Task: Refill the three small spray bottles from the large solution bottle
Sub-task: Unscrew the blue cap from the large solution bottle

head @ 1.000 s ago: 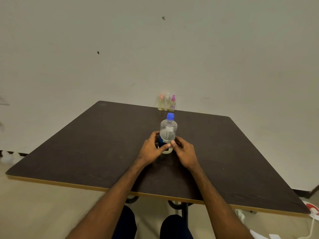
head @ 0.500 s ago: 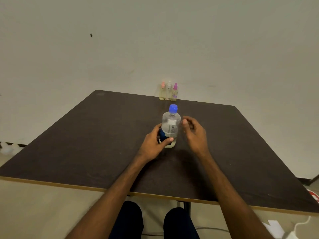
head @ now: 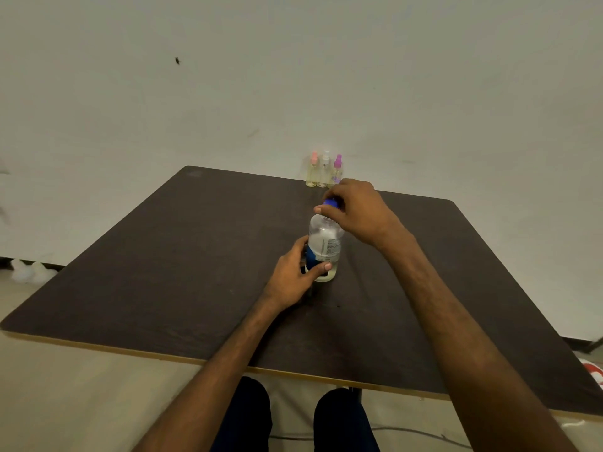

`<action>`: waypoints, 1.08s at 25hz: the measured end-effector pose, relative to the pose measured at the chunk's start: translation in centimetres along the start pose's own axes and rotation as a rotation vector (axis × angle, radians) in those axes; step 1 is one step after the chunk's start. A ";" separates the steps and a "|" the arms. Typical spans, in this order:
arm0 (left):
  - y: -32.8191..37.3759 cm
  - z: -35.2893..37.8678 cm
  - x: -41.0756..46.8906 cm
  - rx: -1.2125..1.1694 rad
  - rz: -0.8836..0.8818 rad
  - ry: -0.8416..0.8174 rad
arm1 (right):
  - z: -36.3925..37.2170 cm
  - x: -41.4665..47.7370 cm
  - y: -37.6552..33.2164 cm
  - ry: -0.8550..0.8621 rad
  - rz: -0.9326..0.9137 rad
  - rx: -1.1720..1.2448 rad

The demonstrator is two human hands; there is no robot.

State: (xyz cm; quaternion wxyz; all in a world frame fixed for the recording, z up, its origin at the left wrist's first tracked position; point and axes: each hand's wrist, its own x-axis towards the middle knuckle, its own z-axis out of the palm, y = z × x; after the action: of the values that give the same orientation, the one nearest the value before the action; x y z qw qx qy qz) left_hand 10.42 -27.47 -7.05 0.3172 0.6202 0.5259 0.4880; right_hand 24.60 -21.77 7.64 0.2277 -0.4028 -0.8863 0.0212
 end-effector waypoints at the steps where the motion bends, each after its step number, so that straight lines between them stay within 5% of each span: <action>1: 0.0 0.0 0.0 0.001 -0.004 0.001 | -0.6 0.0 0.0 -0.047 -0.012 -0.002; 6: -0.2 0.0 0.0 0.016 -0.004 -0.004 | -2.1 -0.7 0.0 -0.185 -0.003 0.108; 13: -0.2 0.1 0.0 0.021 -0.005 -0.008 | -0.8 -0.7 -0.2 -0.101 0.074 -0.084; 24: -0.2 0.1 0.0 0.007 -0.004 -0.008 | -1.6 -1.0 0.5 -0.160 0.011 0.185; 27: -0.2 0.1 0.0 0.007 -0.001 -0.008 | -0.9 -0.8 0.4 -0.081 0.044 0.007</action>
State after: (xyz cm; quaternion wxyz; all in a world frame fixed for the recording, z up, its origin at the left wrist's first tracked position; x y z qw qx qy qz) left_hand 10.42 -27.40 -7.28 0.3171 0.6231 0.5267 0.4836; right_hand 25.73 -22.28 8.08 0.1924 -0.4201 -0.8857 0.0457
